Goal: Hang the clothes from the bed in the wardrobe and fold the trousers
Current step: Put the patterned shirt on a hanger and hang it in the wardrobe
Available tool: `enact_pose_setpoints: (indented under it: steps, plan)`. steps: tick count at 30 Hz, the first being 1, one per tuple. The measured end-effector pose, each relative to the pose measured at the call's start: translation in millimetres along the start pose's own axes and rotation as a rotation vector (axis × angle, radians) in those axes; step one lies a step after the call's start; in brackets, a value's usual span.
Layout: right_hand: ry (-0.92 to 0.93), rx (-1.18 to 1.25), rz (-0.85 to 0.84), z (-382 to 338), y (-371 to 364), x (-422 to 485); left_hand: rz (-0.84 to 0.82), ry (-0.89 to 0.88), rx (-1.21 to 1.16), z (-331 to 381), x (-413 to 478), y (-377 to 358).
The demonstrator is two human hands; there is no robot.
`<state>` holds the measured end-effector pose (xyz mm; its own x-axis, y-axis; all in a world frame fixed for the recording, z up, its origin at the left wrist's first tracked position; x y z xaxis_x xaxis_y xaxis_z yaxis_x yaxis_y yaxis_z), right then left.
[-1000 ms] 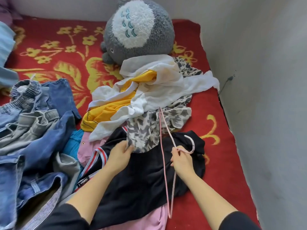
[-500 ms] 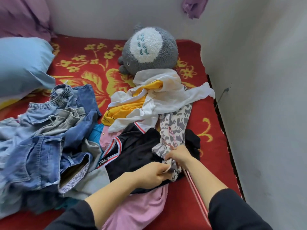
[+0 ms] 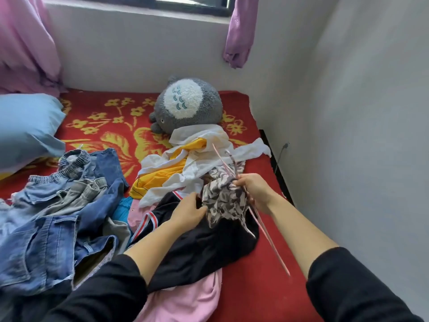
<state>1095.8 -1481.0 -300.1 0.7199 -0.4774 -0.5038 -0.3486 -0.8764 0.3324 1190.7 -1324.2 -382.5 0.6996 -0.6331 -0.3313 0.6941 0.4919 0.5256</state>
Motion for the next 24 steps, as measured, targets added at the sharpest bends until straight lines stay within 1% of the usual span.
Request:
enact_pose_setpoints:
  steps: [1, 3, 7, 8, 10, 11, 12, 14, 16, 17, 19, 21, 22, 24]
  plan:
    - [0.041, -0.011, -0.006, -16, 4, -8, 0.026, -0.003, -0.016, 8, 4, 3]
    - [0.110, -0.002, -0.029, -47, 11, -23, 0.011, -0.028, -0.097, 30, 7, 6]
    - [0.240, 0.075, -0.111, -102, 26, -52, -0.129, -0.108, -0.492, 81, 9, 16]
    - [0.277, 0.048, -0.125, -116, 31, -58, -0.127, -0.133, -0.521, 93, 11, 24]
    - [0.329, -0.033, -0.111, -139, 42, -66, -0.067, -0.175, -0.541, 115, 14, 50]
    - [0.338, -0.081, -0.069, -147, 49, -67, -0.026, -0.185, -0.563, 125, 16, 65]
    - [0.343, -0.160, 0.007, -155, 58, -66, 0.027, -0.202, -0.581, 136, 16, 84]
    - [0.365, -0.418, 0.251, -167, 76, -61, 0.164, -0.271, -0.537, 162, 14, 128]
    - [0.345, -0.697, 0.515, -172, 92, -52, 0.294, -0.379, -0.448, 190, 4, 173]
    - [0.331, -0.789, 0.610, -173, 98, -47, 0.364, -0.431, -0.411, 202, -3, 195]
    - [0.337, -0.859, 0.711, -172, 102, -38, 0.471, -0.531, -0.322, 225, -22, 229]
    - [0.363, -0.870, 0.763, -179, 102, -32, 0.569, -0.632, -0.116, 245, -41, 251]
    - [0.386, -0.857, 0.801, -186, 104, -32, 0.637, -0.673, 0.005, 252, -50, 260]
    - [0.456, -0.751, 0.937, -209, 113, -38, 0.818, -0.757, 0.224, 263, -69, 278]
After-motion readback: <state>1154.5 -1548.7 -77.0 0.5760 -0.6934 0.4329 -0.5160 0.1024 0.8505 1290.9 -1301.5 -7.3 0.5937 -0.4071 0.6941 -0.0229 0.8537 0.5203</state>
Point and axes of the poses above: each hand's wrist, its own x-axis towards the middle knuckle, its own y-axis out of the back of the hand, z = x × y, the point moved 6 cm from there along x, towards the middle knuckle, and after that the axes turned 12 degrees about -x, right-handed, at the moved point
